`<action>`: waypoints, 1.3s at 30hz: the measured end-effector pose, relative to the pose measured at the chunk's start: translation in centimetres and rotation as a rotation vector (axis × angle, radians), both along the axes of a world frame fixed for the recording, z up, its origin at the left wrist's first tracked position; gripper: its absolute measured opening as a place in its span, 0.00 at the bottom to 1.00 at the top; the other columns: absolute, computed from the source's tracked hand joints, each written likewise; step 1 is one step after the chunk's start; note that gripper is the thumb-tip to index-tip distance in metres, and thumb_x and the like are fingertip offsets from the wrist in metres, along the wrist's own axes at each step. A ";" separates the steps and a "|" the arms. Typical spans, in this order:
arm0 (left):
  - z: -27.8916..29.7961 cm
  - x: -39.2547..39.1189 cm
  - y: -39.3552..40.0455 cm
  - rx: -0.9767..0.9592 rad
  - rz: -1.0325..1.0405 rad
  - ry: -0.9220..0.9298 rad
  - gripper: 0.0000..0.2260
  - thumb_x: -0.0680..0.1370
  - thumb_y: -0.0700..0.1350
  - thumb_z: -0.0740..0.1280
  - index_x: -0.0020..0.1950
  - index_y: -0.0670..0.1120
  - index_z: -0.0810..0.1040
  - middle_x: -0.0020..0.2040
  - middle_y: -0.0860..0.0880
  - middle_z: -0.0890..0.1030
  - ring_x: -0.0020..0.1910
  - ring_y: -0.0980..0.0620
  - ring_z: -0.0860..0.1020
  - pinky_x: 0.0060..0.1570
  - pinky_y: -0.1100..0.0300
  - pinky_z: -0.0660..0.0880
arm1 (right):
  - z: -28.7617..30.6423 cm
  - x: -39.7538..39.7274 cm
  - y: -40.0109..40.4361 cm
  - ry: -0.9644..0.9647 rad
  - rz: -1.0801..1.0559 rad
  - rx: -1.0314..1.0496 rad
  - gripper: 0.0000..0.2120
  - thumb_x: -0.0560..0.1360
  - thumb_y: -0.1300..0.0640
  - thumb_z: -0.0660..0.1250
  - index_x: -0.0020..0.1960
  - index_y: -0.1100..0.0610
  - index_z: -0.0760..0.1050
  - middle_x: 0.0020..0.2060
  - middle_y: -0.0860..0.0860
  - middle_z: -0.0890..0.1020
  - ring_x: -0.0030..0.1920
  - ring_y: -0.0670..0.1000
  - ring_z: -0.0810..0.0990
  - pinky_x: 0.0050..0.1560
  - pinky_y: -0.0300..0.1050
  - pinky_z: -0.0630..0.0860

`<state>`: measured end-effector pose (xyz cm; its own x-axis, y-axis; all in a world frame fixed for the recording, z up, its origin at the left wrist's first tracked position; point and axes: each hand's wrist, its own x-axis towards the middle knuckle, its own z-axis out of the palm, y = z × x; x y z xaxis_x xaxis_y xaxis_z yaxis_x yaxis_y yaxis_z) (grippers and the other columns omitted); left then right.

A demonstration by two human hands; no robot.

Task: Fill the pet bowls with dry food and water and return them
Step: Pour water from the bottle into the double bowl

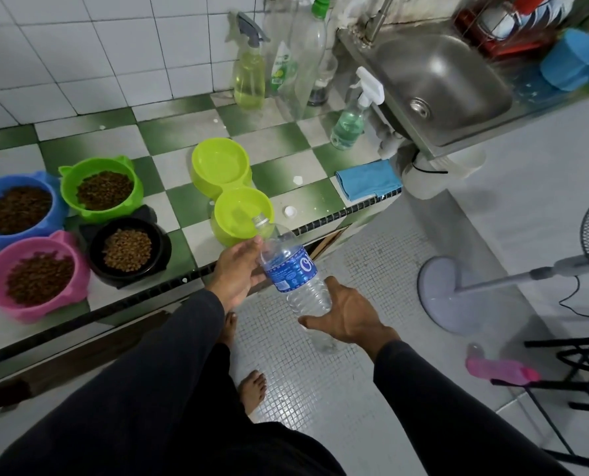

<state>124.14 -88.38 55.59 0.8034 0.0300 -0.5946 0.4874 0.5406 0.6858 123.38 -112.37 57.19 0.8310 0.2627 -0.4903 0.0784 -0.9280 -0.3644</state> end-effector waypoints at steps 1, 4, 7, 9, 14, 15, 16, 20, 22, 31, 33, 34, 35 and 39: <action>-0.1 0.0 0.0 0.001 -0.006 0.000 0.15 0.82 0.52 0.67 0.62 0.42 0.81 0.60 0.42 0.85 0.59 0.43 0.83 0.60 0.42 0.79 | 0.0 0.1 0.0 0.004 0.001 -0.003 0.36 0.62 0.26 0.71 0.62 0.44 0.66 0.49 0.45 0.80 0.46 0.46 0.80 0.51 0.48 0.80; -0.5 0.1 0.0 0.001 -0.013 0.021 0.21 0.81 0.54 0.67 0.67 0.39 0.78 0.62 0.41 0.84 0.61 0.42 0.83 0.59 0.42 0.80 | 0.1 0.2 -0.2 0.003 0.004 -0.008 0.36 0.63 0.26 0.71 0.61 0.44 0.66 0.49 0.45 0.80 0.45 0.46 0.80 0.49 0.46 0.80; -0.8 0.1 0.0 -0.003 -0.012 0.040 0.17 0.83 0.53 0.66 0.64 0.41 0.79 0.61 0.43 0.85 0.60 0.43 0.83 0.59 0.43 0.79 | 0.1 0.3 -0.2 -0.002 0.019 -0.017 0.34 0.63 0.27 0.71 0.60 0.44 0.66 0.46 0.44 0.80 0.43 0.45 0.79 0.46 0.46 0.80; -0.9 0.2 0.0 -0.010 -0.014 0.044 0.16 0.83 0.53 0.65 0.63 0.42 0.79 0.59 0.44 0.85 0.59 0.44 0.84 0.60 0.43 0.79 | 0.2 0.3 -0.2 -0.002 0.029 -0.019 0.33 0.63 0.27 0.72 0.59 0.44 0.65 0.45 0.44 0.79 0.42 0.43 0.78 0.44 0.43 0.78; -1.1 0.1 0.2 -0.007 -0.018 0.049 0.15 0.84 0.52 0.63 0.62 0.43 0.79 0.58 0.44 0.86 0.60 0.44 0.84 0.61 0.43 0.79 | 0.3 0.4 0.0 0.020 0.034 -0.008 0.33 0.63 0.27 0.71 0.59 0.43 0.64 0.45 0.43 0.78 0.42 0.43 0.78 0.42 0.42 0.76; -1.1 0.1 0.2 -0.009 -0.016 0.054 0.15 0.84 0.52 0.63 0.62 0.44 0.79 0.58 0.44 0.86 0.59 0.44 0.84 0.61 0.42 0.79 | 0.1 0.5 0.1 0.020 0.036 -0.012 0.33 0.63 0.27 0.71 0.59 0.43 0.64 0.45 0.43 0.78 0.42 0.43 0.78 0.44 0.43 0.77; -1.1 0.1 0.2 -0.013 -0.016 0.056 0.14 0.84 0.52 0.63 0.61 0.44 0.80 0.58 0.44 0.86 0.59 0.44 0.84 0.61 0.42 0.79 | 0.1 0.5 0.0 0.019 0.039 -0.015 0.33 0.63 0.26 0.71 0.58 0.42 0.64 0.45 0.43 0.78 0.43 0.43 0.79 0.45 0.44 0.79; -1.5 0.1 0.2 -0.023 -0.007 0.068 0.15 0.83 0.53 0.64 0.62 0.44 0.80 0.58 0.44 0.86 0.58 0.45 0.85 0.62 0.42 0.79 | 0.1 0.7 -0.1 0.028 0.046 -0.026 0.33 0.62 0.26 0.71 0.57 0.42 0.64 0.44 0.43 0.79 0.42 0.44 0.79 0.46 0.46 0.80; -1.6 0.2 0.1 -0.019 -0.005 0.073 0.18 0.83 0.54 0.64 0.65 0.43 0.79 0.59 0.43 0.86 0.58 0.44 0.85 0.63 0.41 0.78 | 0.1 0.8 -0.1 0.031 0.044 -0.024 0.33 0.62 0.26 0.71 0.57 0.43 0.65 0.44 0.43 0.79 0.42 0.44 0.79 0.45 0.46 0.80; -1.7 0.6 0.2 -0.022 0.011 0.083 0.18 0.81 0.56 0.65 0.64 0.44 0.79 0.57 0.44 0.86 0.56 0.45 0.85 0.61 0.41 0.79 | 0.8 1.2 0.3 0.042 0.040 -0.003 0.31 0.64 0.28 0.72 0.57 0.42 0.65 0.43 0.42 0.78 0.40 0.41 0.77 0.41 0.40 0.73; -1.8 0.6 0.3 -0.015 0.013 0.095 0.18 0.81 0.55 0.65 0.65 0.44 0.78 0.57 0.44 0.86 0.56 0.44 0.85 0.62 0.40 0.79 | 0.9 1.2 0.4 0.047 0.039 -0.004 0.31 0.64 0.28 0.72 0.57 0.42 0.65 0.43 0.42 0.78 0.40 0.41 0.78 0.41 0.40 0.73; -1.9 0.5 0.3 -0.013 0.013 0.098 0.19 0.82 0.56 0.65 0.65 0.44 0.78 0.57 0.44 0.86 0.56 0.44 0.85 0.63 0.39 0.78 | 0.9 1.2 0.4 0.048 0.037 -0.004 0.31 0.63 0.28 0.72 0.57 0.42 0.65 0.43 0.42 0.78 0.41 0.41 0.78 0.41 0.40 0.74; -1.9 0.5 0.3 -0.011 0.011 0.100 0.18 0.82 0.56 0.65 0.65 0.44 0.79 0.57 0.44 0.86 0.57 0.44 0.85 0.63 0.39 0.78 | 0.9 1.2 0.4 0.049 0.035 -0.005 0.31 0.63 0.27 0.71 0.57 0.42 0.65 0.43 0.42 0.79 0.41 0.41 0.78 0.41 0.41 0.74; -2.0 0.4 0.3 -0.002 -0.012 0.082 0.18 0.82 0.58 0.65 0.63 0.46 0.80 0.58 0.46 0.86 0.57 0.45 0.85 0.64 0.39 0.77 | 0.9 1.2 0.5 0.041 0.028 -0.014 0.31 0.63 0.28 0.72 0.57 0.43 0.67 0.42 0.43 0.79 0.40 0.42 0.79 0.42 0.43 0.77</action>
<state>124.49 -88.04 53.61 0.7525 0.0195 -0.6583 0.5483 0.5352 0.6426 124.62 -111.90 58.13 0.8026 0.2788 -0.5273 0.0899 -0.9305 -0.3551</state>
